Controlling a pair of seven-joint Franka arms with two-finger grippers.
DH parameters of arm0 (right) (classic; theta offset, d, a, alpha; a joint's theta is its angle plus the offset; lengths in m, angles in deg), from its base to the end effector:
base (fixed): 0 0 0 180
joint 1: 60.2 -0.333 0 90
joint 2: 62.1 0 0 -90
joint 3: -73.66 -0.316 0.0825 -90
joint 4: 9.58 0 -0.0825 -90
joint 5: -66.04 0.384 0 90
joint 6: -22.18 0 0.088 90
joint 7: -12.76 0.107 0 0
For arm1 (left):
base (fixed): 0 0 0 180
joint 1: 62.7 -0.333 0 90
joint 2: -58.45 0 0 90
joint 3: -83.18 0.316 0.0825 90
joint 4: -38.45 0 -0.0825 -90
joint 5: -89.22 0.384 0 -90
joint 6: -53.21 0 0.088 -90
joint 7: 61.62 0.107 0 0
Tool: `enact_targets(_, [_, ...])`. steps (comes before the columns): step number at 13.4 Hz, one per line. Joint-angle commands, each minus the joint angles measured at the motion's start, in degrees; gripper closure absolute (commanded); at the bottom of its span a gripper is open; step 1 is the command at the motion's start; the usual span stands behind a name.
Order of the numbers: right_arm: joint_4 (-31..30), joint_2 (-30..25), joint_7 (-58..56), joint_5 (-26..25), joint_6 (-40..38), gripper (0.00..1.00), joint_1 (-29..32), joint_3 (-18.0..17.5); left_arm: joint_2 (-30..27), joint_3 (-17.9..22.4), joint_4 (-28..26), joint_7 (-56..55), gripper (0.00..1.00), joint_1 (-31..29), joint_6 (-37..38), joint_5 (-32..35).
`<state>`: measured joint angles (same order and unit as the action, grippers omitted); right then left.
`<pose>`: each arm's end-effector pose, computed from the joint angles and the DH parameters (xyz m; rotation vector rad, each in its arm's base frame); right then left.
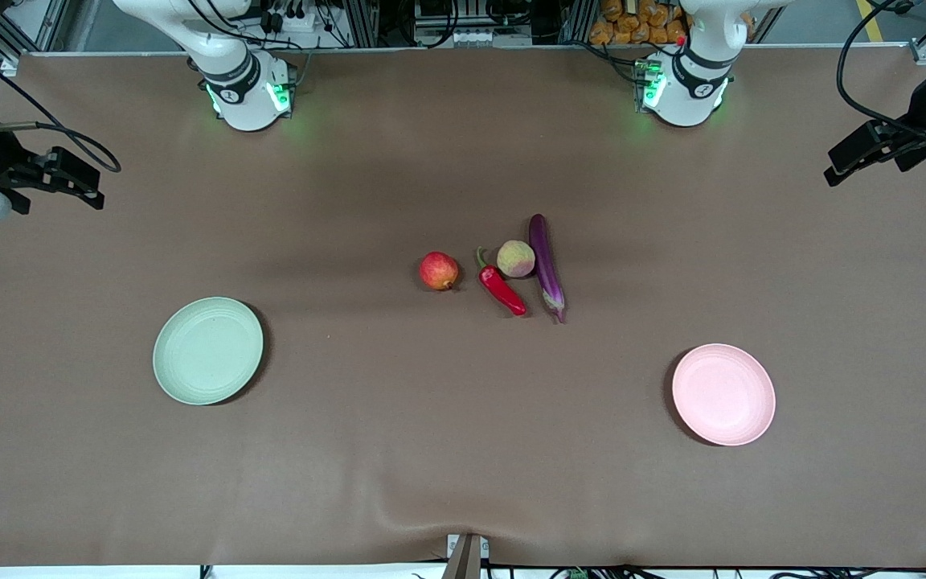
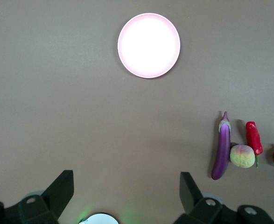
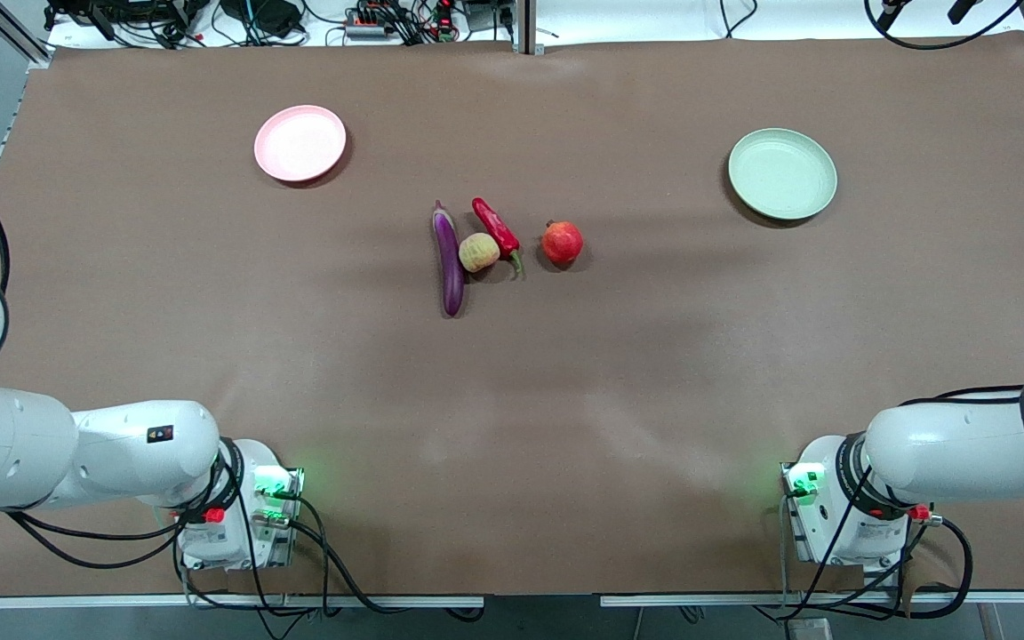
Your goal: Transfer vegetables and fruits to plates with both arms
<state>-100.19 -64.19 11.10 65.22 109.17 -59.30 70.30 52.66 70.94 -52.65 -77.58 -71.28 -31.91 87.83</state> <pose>0.5373 0.0221 0.6349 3.1227 0.1113 -0.0416 0.5129 -0.0421 0.6608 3.1219 0.3350 -0.0094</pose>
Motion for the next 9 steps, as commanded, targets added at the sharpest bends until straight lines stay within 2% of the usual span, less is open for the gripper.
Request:
enact_targets(1, [1.41,0.68,-0.53,1.25,-0.50,0.00,0.77,-0.15,-0.45,-0.59,0.66,1.11,0.00,-0.82,1.27,0.08])
enact_targets(9, [1.32,0.68,-0.53,1.25,-0.50,0.00,0.77,-0.15,-0.36,-0.24,0.84,1.02,0.00,-1.00,1.27,0.08])
